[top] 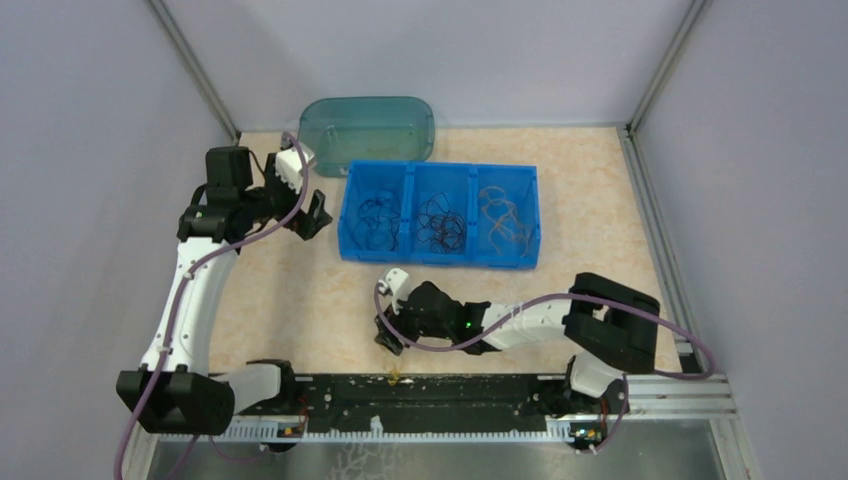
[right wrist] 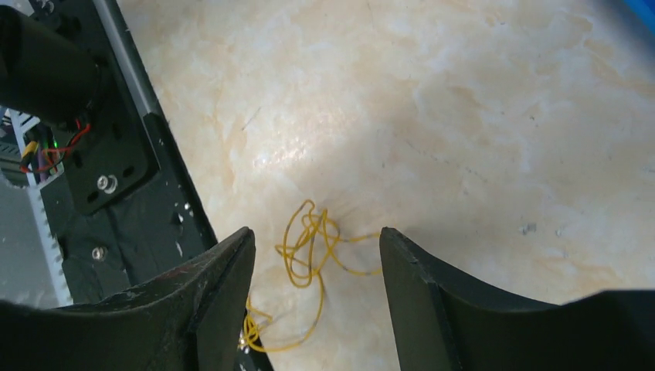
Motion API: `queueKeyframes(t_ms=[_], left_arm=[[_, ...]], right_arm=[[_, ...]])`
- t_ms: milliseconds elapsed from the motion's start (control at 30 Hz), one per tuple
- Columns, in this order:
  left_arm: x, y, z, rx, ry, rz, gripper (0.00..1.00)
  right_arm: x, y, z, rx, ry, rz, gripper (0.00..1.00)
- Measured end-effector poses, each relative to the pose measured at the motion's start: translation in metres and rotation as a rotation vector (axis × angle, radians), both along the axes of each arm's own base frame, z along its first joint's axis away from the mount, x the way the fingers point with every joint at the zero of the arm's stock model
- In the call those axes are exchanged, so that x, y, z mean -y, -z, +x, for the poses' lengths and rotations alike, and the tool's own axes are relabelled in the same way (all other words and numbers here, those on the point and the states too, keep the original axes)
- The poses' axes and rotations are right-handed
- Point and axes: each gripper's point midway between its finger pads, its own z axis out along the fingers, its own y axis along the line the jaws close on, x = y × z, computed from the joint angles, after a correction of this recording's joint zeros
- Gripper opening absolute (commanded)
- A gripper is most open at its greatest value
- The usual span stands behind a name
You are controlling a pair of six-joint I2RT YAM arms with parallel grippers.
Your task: Untangle the cables
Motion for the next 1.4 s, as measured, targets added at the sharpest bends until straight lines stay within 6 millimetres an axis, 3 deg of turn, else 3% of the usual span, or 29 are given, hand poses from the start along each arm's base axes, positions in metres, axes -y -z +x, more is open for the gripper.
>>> queueKeyframes(t_ms=[233,400,467,567,700,867,1000,1100,1167,1400], left_arm=[[0.000,0.004,-0.013,0.023,0.003,-0.016,1.00],[-0.001,0.001,-0.010,0.043,-0.003,-0.021,1.00],[0.000,-0.001,-0.009,0.052,-0.005,-0.028,1.00],[0.001,-0.003,-0.008,0.056,0.000,-0.037,1.00],[0.004,-0.004,-0.007,0.070,0.013,-0.045,1.00],[0.004,0.001,-0.007,0.066,0.013,-0.044,1.00],[0.003,0.000,-0.005,0.076,0.010,-0.044,1.00],[0.001,0.000,-0.001,0.090,-0.005,-0.037,1.00],[-0.002,0.002,0.002,0.097,-0.020,-0.031,1.00],[-0.016,0.023,0.012,0.090,-0.109,-0.010,1.00]], right_arm=[[-0.026,0.013,0.008,0.000,-0.001,0.011,0.35],[-0.027,0.019,0.008,-0.005,-0.005,-0.009,0.01],[-0.027,0.013,0.012,0.001,-0.001,-0.004,0.00],[-0.025,-0.013,0.017,0.017,0.008,0.034,0.00],[-0.015,-0.093,0.037,0.074,0.041,0.199,0.00],[0.031,-0.200,0.065,0.180,0.125,0.423,0.00],[0.077,-0.245,0.084,0.255,0.215,0.507,0.00],[0.114,-0.255,0.103,0.299,0.327,0.515,0.00],[0.140,-0.252,0.121,0.322,0.438,0.490,0.00],[0.213,-0.214,0.182,0.349,0.820,0.306,0.00]])
